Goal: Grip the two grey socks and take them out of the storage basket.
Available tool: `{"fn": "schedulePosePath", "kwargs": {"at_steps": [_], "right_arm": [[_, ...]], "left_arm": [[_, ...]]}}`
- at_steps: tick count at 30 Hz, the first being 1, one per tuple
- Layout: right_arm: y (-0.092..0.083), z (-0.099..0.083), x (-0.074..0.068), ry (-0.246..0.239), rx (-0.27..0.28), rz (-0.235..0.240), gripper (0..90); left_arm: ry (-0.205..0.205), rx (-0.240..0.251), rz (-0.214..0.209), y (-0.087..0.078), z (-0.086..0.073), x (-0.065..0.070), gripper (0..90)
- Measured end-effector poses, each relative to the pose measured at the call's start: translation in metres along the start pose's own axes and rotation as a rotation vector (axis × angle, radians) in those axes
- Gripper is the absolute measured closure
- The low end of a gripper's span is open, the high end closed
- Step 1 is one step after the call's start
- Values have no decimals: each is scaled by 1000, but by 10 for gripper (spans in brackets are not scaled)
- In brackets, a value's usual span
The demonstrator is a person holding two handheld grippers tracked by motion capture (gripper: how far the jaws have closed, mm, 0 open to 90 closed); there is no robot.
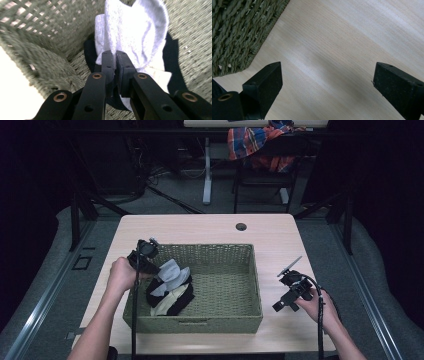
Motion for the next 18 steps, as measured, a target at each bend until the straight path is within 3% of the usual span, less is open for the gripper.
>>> {"fn": "schedulePosePath", "kwargs": {"at_steps": [3,4,6,7,9,10,12,15,18], "right_arm": [[1,0,0,0,2,0,87],[4,0,-3,41,51,6,86],[3,0,-2,24,30,2,87],[5,1,-4,54,68,8,87],[-1,0,1,-11,-12,-1,87],[-1,0,1,-19,-22,-2,87],[1,0,0,5,8,1,87],[0,0,0,-5,-4,-2,87],[1,0,-2,20,25,-1,87]], "left_arm": [[2,27,8,-8,0,-1,858],[2,27,8,-8,0,-1,857],[-1,45,11,-15,0,-1,858],[-1,53,11,-17,0,-1,858],[3,58,10,-21,0,0,858],[10,64,16,-23,0,1,858],[14,64,14,-25,1,2,858],[23,69,16,-27,1,4,858],[28,72,12,-29,1,7,858]]}}
Point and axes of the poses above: each handheld gripper's, and its own axes: y roughly forward along the jaws, z roughly out of its top, x roughly to its right, the point moved 4 cm from there along y, roughly forward along the jaws, and after that the axes turned 5 degrees about -y, right-handed, at the moved point
